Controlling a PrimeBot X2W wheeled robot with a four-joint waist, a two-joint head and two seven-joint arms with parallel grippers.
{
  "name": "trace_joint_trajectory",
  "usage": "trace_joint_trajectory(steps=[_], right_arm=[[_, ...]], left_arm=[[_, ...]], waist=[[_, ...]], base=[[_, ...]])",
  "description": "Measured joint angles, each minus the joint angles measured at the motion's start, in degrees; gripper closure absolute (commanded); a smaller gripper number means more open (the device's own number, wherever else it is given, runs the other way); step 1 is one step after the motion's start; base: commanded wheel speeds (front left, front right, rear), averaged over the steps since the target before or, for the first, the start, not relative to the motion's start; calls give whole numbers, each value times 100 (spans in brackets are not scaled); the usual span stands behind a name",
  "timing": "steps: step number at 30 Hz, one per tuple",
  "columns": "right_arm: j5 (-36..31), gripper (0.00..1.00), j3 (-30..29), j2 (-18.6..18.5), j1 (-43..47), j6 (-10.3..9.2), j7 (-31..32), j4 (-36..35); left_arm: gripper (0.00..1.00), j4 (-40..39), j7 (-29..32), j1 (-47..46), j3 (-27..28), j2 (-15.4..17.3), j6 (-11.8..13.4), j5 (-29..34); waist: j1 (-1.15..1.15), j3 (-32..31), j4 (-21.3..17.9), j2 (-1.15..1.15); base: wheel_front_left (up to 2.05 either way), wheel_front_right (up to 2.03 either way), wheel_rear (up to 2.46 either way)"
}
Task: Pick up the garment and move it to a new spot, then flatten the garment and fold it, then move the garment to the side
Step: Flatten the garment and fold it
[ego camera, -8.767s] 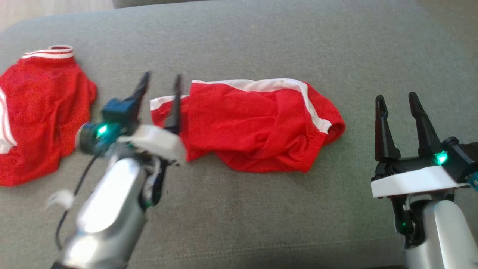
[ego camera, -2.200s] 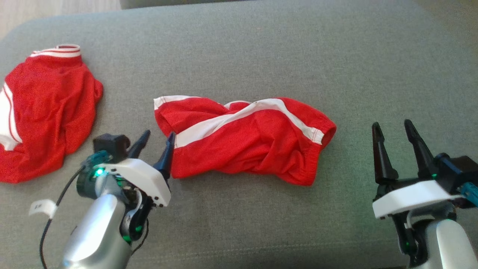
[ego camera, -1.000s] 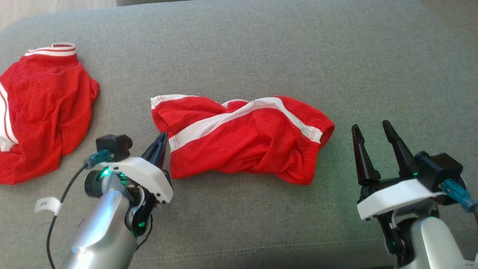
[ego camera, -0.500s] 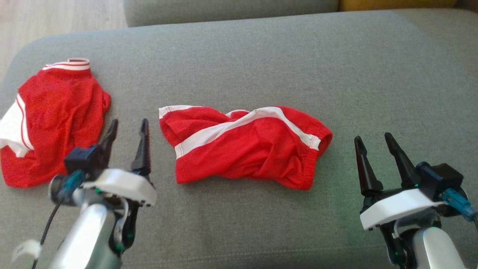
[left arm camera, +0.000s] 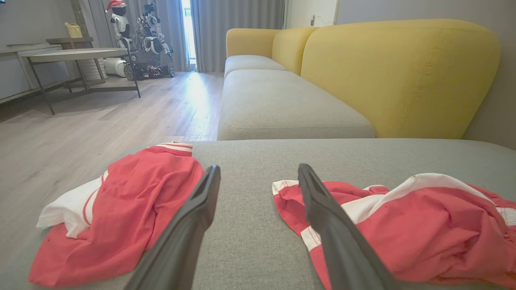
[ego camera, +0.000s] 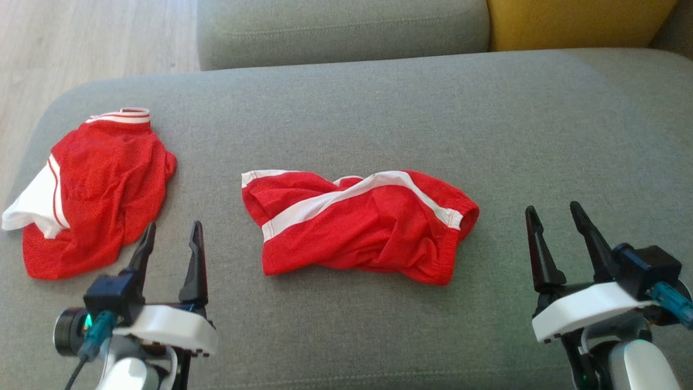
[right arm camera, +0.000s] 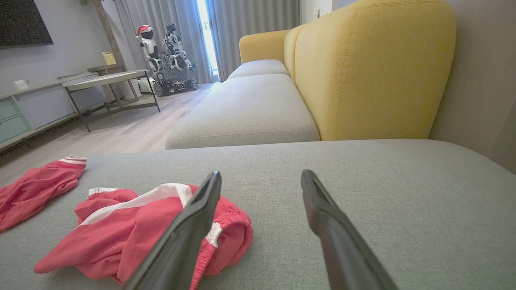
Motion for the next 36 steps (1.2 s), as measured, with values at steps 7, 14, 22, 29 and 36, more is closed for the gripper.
trace_joint_trajectory(steps=[7, 14, 22, 29, 36], right_arm=[[-37, 0, -21, 0, 46, 0, 58, -140], [-60, 0, -40, 0, 144, 0, 102, -208], [-60, 0, -43, 1, 148, 0, 107, -209], [-60, 0, -44, 1, 148, 0, 107, -208], [-60, 0, -68, 1, 135, 0, 105, -263]], left_arm=[[0, -46, 53, 270, -59, 4, 7, 0], [0, 41, 97, 285, -118, 9, -9, -10], [0, 110, 127, 279, -185, 9, -52, -69], [0, 170, 144, 263, -203, 7, -52, -110], [0, 179, 143, 31, -246, -16, -99, -109]], waist=[[0, -128, -10, 0], [0, -118, -24, 0], [0, -150, -8, 0], [0, -127, 9, 0], [0, 75, 42, 0]], base=[[0, 0, 0], [0, 0, 0], [0, 0, 0], [0, 0, 0], [0, 0, 0]])
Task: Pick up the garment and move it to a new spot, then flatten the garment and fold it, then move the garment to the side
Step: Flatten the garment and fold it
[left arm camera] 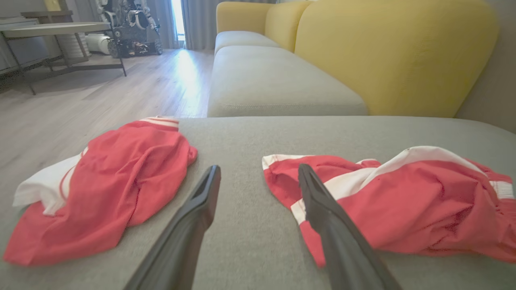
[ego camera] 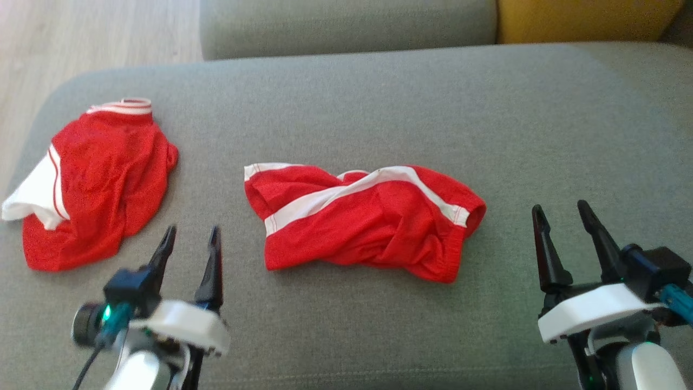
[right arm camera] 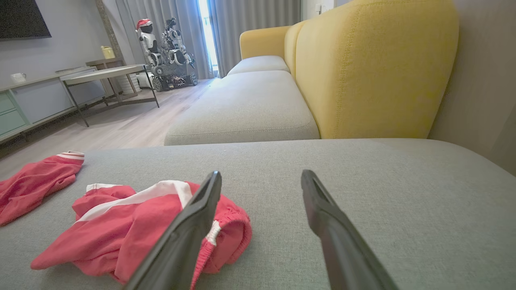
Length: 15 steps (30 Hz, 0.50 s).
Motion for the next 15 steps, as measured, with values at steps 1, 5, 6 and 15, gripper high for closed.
trace_joint_trajectory(steps=[1, 5, 6, 15], right_arm=[[0, 0, -11, 0, -7, 0, 0, -21], [0, 0, -19, 0, -103, 0, -1, -59], [0, 0, -18, -1, -194, 0, -7, -60], [11, 0, 87, -1, -514, 0, -116, 48]], left_arm=[[0, 23, 0, -113, -27, -10, -58, 0], [0, 321, 115, -767, -224, -138, -388, -62], [0, 624, 270, -1115, -346, -244, -599, -152], [0, 2338, 667, -2036, -564, -662, -1422, -611]], waist=[[0, 55, 7, 0], [0, 314, 29, 0], [0, 448, 31, 0], [0, 915, -103, 0]], base=[[0, 0, 0], [0, 0, 0], [0, 0, 0], [0, 0, 0]])
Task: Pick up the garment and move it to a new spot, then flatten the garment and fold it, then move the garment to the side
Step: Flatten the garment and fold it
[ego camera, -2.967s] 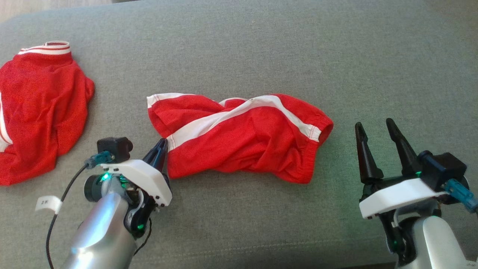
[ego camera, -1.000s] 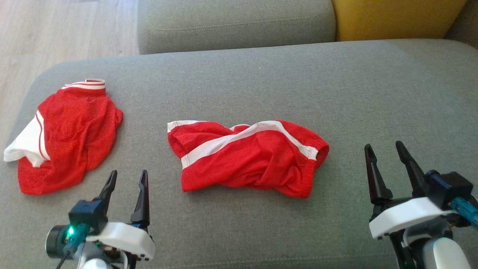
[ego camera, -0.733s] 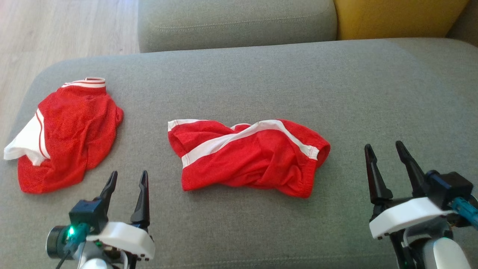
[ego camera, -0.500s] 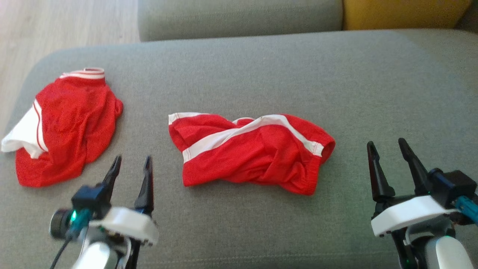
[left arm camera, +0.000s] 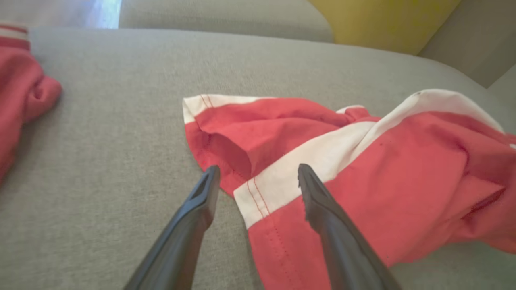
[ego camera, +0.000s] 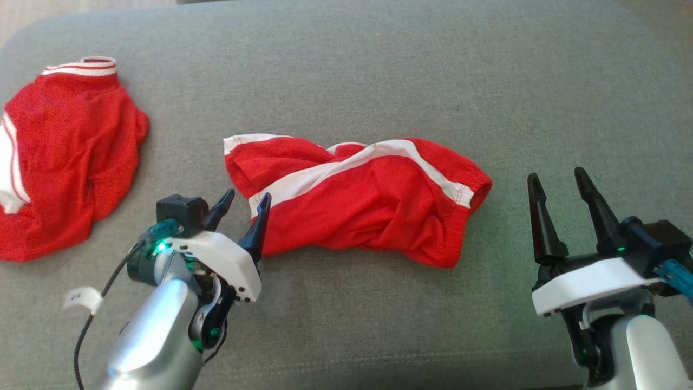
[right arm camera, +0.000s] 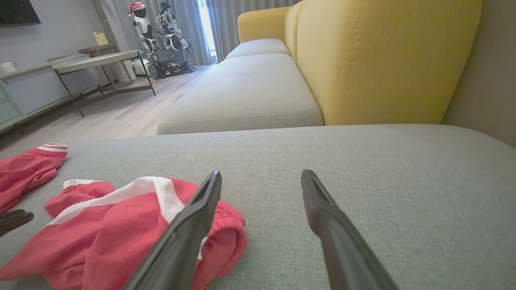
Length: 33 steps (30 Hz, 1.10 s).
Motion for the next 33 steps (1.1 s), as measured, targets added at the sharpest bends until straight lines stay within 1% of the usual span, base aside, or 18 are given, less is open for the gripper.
trace_joint_trajectory(steps=[3, 7, 12, 13, 14, 15, 16, 17, 21, 24, 26, 30, 33], right_arm=[[0, 0, 4, 0, 1, 0, -24, 70], [0, 0, 2, 0, -2, 0, -47, 113], [5, 0, 1, 0, -30, 0, -93, 157], [9, 0, 1, 0, -46, 0, -94, 167], [9, 0, 1, 0, -73, 0, -94, 179], [9, 0, 1, 0, -92, 0, -96, 178], [9, 0, 1, 0, -97, 0, -97, 178], [9, 0, 1, 0, -96, 0, -97, 180], [9, 0, -4, 0, -96, 0, -96, 214], [9, 0, -3, 0, -96, 0, -94, 225], [9, 0, -4, 0, -96, 0, -94, 238], [15, 0, 29, 0, -93, 0, -32, 297], [81, 0, 190, -2, -81, 0, 144, 404]], left_arm=[[0, 430, 42, -176, -20, -90, -190, -107], [0, 789, 46, -294, -100, -168, -352, -192], [0, 1057, -45, -323, -131, -202, -415, -203], [7, 1090, -85, -336, -144, -204, -423, -198], [27, 1128, -118, -355, -146, -210, -432, -197], [53, 1176, -123, -387, -152, -218, -447, -196], [87, 1218, -167, -422, -170, -220, -448, -193], [100, 1250, -188, -447, -182, -223, -449, -179], [100, 1285, -427, -475, -290, -225, -437, -47], [100, 1267, -573, -476, -309, -213, -307, 71], [100, 1238, -604, -476, -310, -200, -279, 99], [100, 896, -767, -473, -304, -88, -73, 266], [100, 494, -818, -451, -301, -12, 80, 379]], waist=[[0, 56, -65, 0], [0, 78, -107, 0], [0, 102, -127, 0], [0, 106, -129, 0], [0, 108, -130, 0], [0, 111, -129, 0], [0, 114, -127, 0], [0, 115, -127, 0], [0, 113, -120, 0], [0, 94, -112, 0], [0, 87, -109, 0], [0, 77, -72, 0], [0, 89, -16, 0]], base=[[0, 0, 0], [0, 0, 0], [0, 0, 0], [0, 0, 0], [0, 0, 0], [0, 0, 0], [0, 0, 0], [0, 0, 0], [0, 0, 0], [0, 0, 0], [0, 0, 0], [0, 0, 0], [0, 0, 0]])
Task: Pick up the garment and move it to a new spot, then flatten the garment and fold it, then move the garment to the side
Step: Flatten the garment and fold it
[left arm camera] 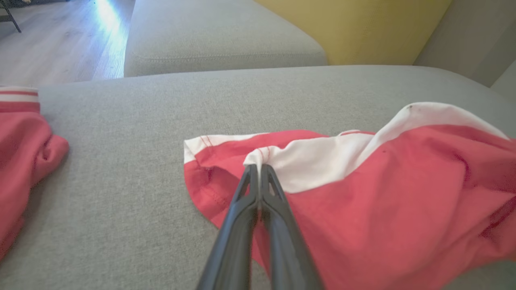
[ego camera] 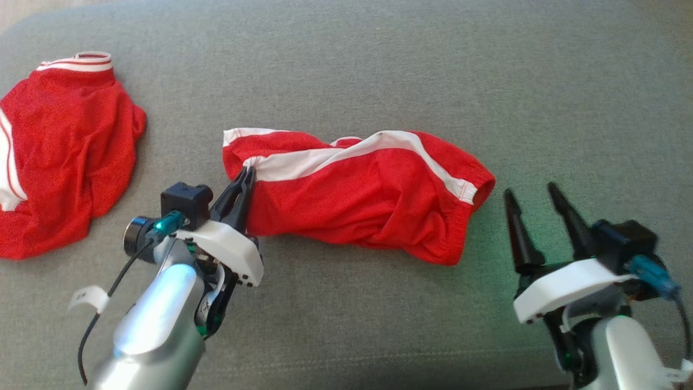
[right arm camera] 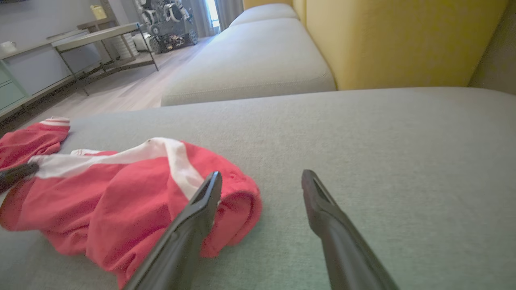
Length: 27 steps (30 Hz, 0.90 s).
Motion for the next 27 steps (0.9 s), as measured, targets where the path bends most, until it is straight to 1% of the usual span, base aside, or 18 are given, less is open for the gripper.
trace_joint_trajectory(steps=[6, 14, 15, 16, 17, 18, 24, 27], right_arm=[[129, 0, 341, -3, -8, 0, 271, 253], [333, 0, 470, -41, -372, 0, 308, 911], [376, 37, 491, -41, -438, 0, 279, 970], [389, 62, 527, -47, -503, 0, 266, 1027], [399, 96, 554, -55, -553, 0, 260, 1072], [437, 100, 567, -62, -601, 0, 247, 1112], [445, 100, 570, -163, -695, 0, 62, 1135], [477, 100, 525, -201, -708, 0, -99, 950]], left_arm=[[100, -681, -4, 175, -9, 121, 136, 89], [100, -1222, 60, 286, -44, 194, 240, 90], [100, -1260, 63, 287, -53, 209, 250, 90], [100, -1300, 80, 287, -59, 218, 265, 90], [100, -1327, 104, 287, -64, 222, 281, 90], [100, -1345, 112, 288, -74, 225, 281, 90], [100, -1510, 123, 288, -89, 268, 299, 91], [100, -1672, 66, 289, -34, 298, 355, 100]], waist=[[0, 71, 146, 0], [0, 200, 331, 0], [0, 215, 345, 0], [0, 229, 356, 0], [0, 244, 366, 0], [0, 257, 375, 0], [0, 294, 376, 0], [0, 277, 343, 0]], base=[[0, 0, 0], [0, 0, 0], [0, 0, 0], [0, 0, 0], [0, 0, 0], [0, 0, 0], [0, 0, 0], [0, 0, 0]])
